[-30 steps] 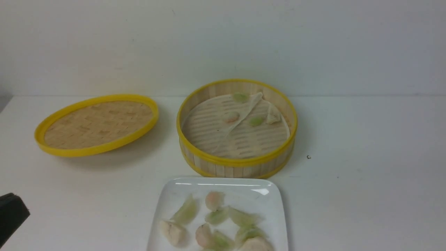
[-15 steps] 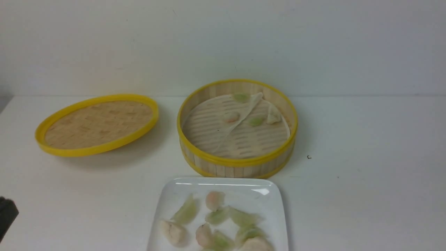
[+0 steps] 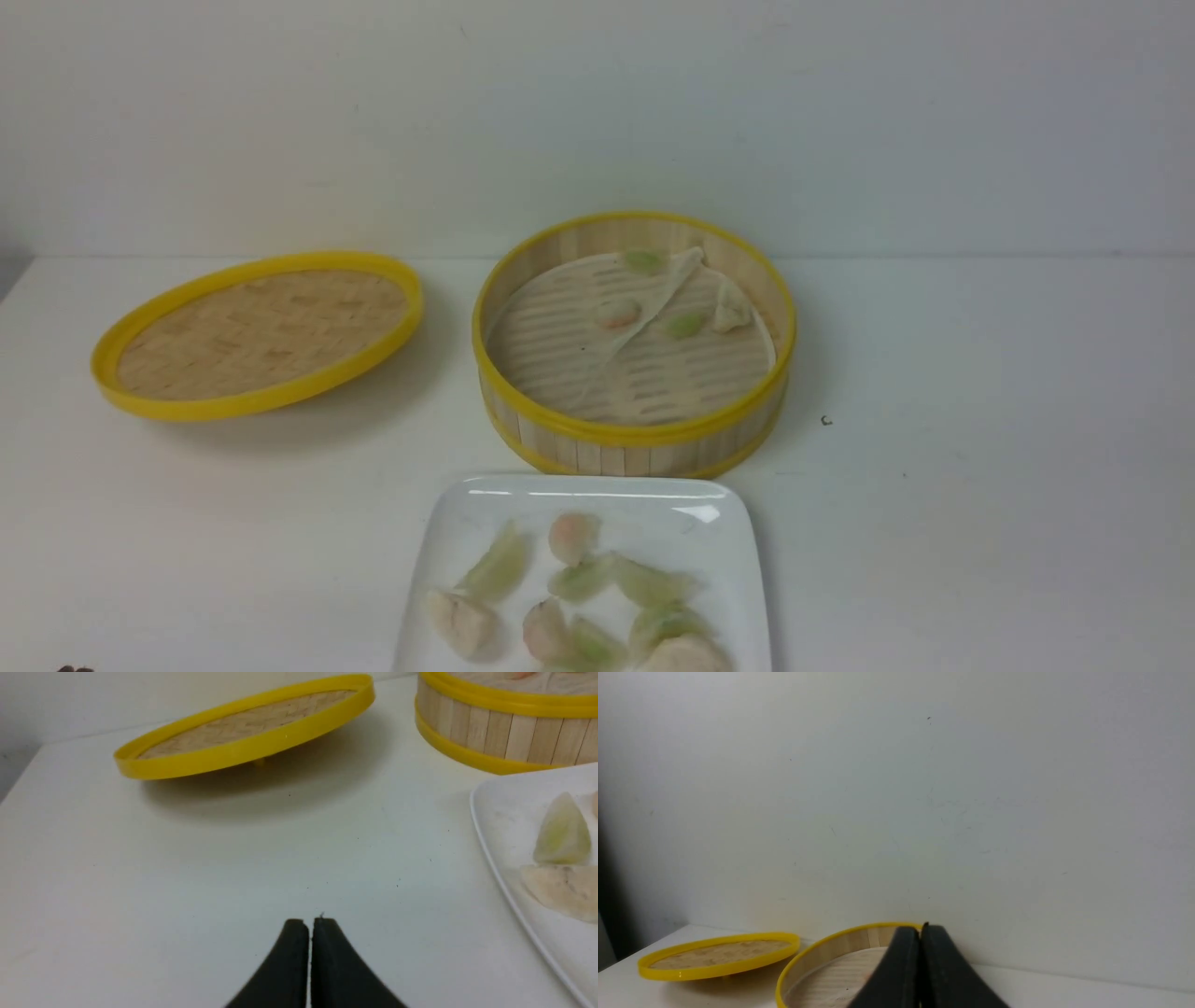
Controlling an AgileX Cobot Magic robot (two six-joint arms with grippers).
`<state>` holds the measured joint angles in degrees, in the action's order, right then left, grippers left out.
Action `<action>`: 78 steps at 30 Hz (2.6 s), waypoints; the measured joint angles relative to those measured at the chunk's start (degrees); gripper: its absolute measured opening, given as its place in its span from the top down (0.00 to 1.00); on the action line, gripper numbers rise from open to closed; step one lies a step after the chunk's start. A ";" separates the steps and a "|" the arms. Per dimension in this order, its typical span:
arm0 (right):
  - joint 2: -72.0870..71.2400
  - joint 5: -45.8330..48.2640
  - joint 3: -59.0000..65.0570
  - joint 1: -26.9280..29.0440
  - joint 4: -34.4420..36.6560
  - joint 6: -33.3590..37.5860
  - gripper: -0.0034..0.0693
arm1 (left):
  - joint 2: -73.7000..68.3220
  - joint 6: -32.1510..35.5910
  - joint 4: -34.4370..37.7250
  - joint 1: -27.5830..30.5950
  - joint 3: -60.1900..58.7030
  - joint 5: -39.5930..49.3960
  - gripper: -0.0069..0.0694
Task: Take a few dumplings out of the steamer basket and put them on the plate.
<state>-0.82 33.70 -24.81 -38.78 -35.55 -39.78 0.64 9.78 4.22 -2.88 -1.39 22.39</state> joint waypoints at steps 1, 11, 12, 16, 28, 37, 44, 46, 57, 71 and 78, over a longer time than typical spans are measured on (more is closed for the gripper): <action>0.00 0.00 0.00 0.00 0.00 0.00 0.97 | 0.00 0.00 0.00 0.00 0.00 0.00 0.92; 0.00 0.00 0.02 0.00 0.00 0.00 0.97 | 0.00 0.00 -0.16 0.00 0.00 -0.06 0.92; 0.00 0.00 0.07 0.00 0.00 0.00 0.97 | 0.00 0.00 -0.16 0.00 0.00 -0.06 0.92; 0.00 0.00 0.06 0.00 0.00 0.00 0.97 | 0.00 0.00 -0.16 0.00 0.00 -0.06 0.92; 0.00 -2.06 0.08 0.00 17.63 12.52 0.97 | 0.00 0.00 -0.16 0.00 0.00 -0.06 0.92; 0.00 -9.33 0.40 0.00 38.35 33.85 0.97 | 0.00 0.00 -0.16 0.00 0.00 -0.06 0.92; 0.00 -10.34 5.17 9.33 40.73 35.21 0.97 | 0.00 0.00 -0.16 0.00 0.00 -0.08 0.92; 0.00 -10.38 7.75 15.50 40.74 35.34 0.97 | 0.00 0.00 -0.16 0.00 0.00 -0.08 0.92; 0.00 -10.38 24.47 36.79 36.34 35.56 0.97 | 0.00 0.00 -0.21 0.00 0.00 -0.08 0.92; 0.07 -10.95 25.80 38.81 34.54 35.61 0.97 | 0.00 0.00 -0.21 0.00 -0.06 -0.20 0.92; 0.07 -10.95 25.80 38.81 34.54 35.61 0.97 | 0.00 0.00 -0.21 0.00 -0.06 -0.20 0.92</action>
<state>-0.75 22.75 0.99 0.03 -1.01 -4.18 0.64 9.78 4.01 -2.88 -1.45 22.19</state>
